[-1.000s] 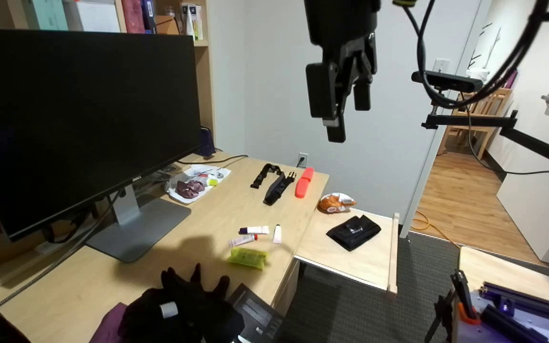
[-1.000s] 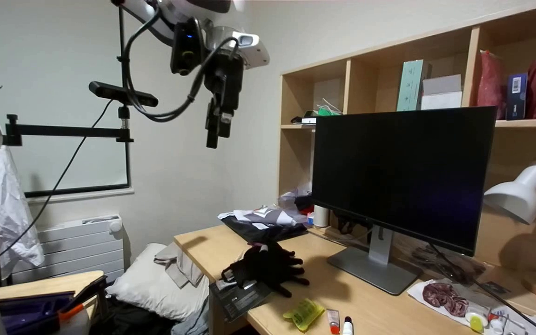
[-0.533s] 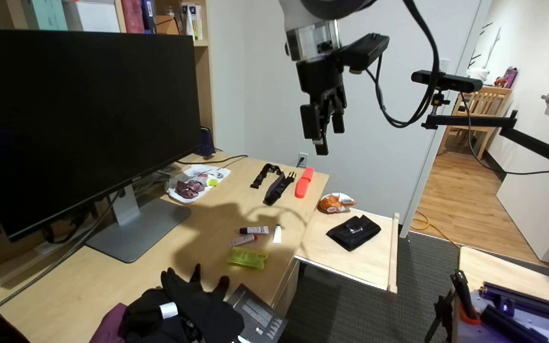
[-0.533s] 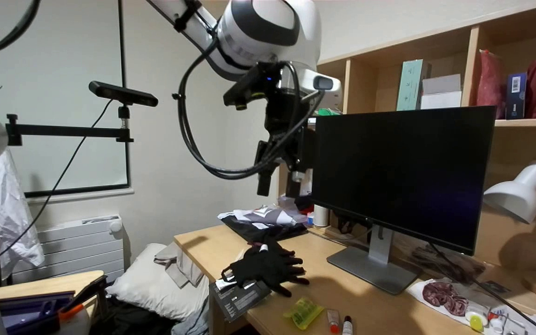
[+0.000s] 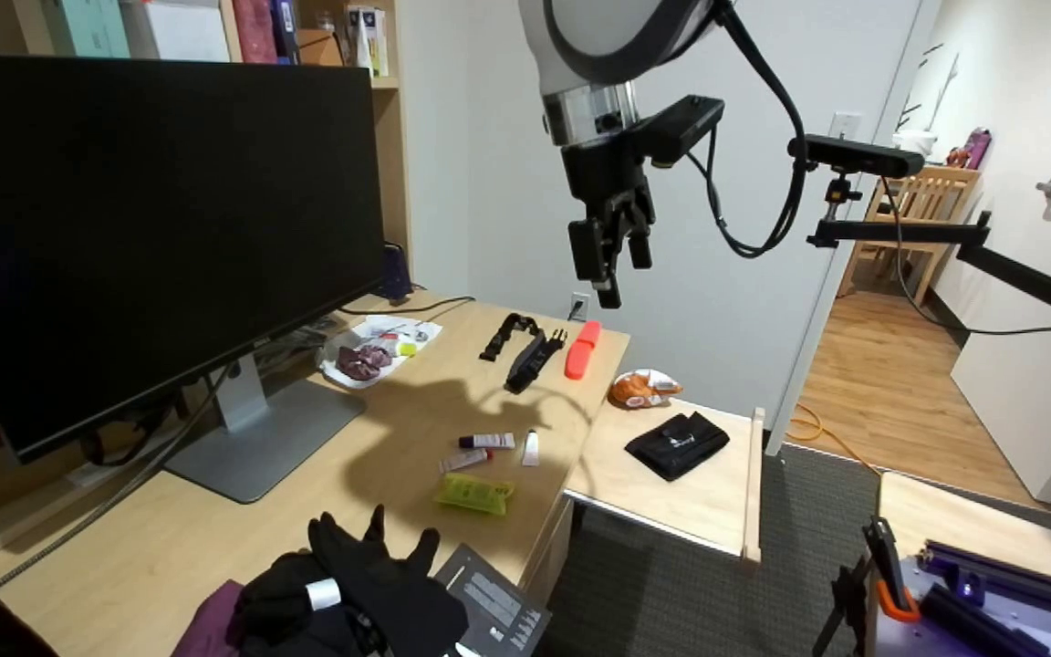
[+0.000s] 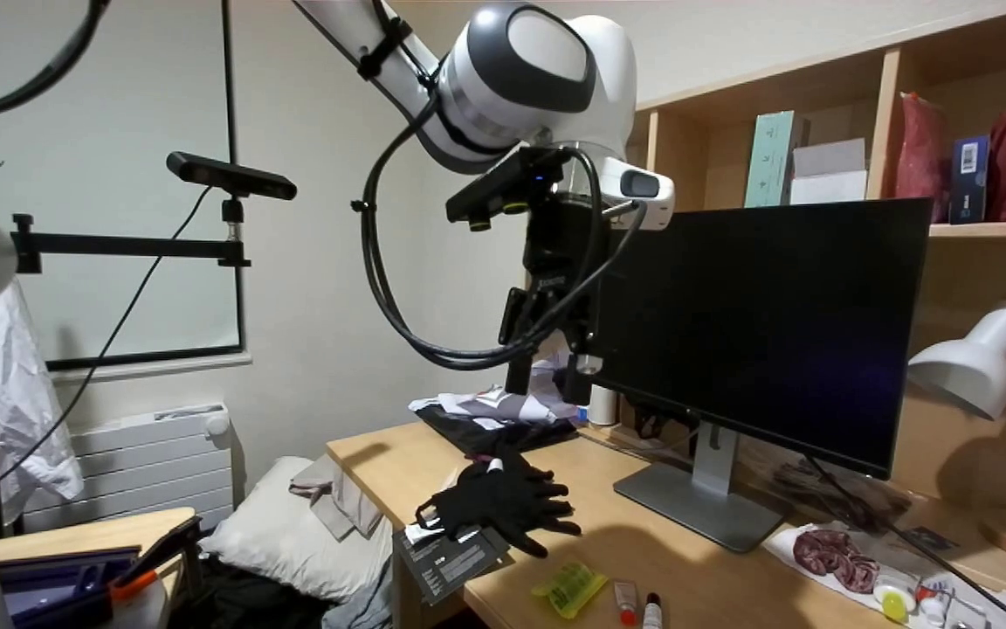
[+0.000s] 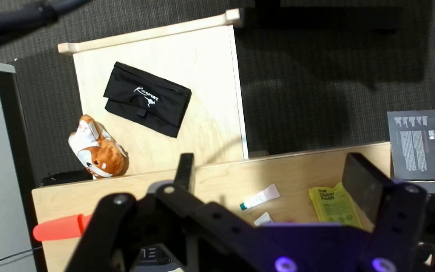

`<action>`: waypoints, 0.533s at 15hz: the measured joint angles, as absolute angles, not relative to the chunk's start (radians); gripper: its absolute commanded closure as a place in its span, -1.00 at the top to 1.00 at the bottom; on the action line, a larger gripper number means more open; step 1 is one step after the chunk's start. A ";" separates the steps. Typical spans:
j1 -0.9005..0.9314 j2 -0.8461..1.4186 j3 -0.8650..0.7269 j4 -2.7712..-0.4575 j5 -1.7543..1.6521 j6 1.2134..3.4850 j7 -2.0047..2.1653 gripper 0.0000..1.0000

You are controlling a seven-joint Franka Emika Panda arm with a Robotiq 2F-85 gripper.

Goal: Move the orange packet from the sliding tray to the computer monitor base

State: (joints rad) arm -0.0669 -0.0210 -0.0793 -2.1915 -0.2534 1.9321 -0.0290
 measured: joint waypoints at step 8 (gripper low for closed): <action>-0.090 0.125 -0.114 -2.160 -0.326 1.938 -0.215 1.00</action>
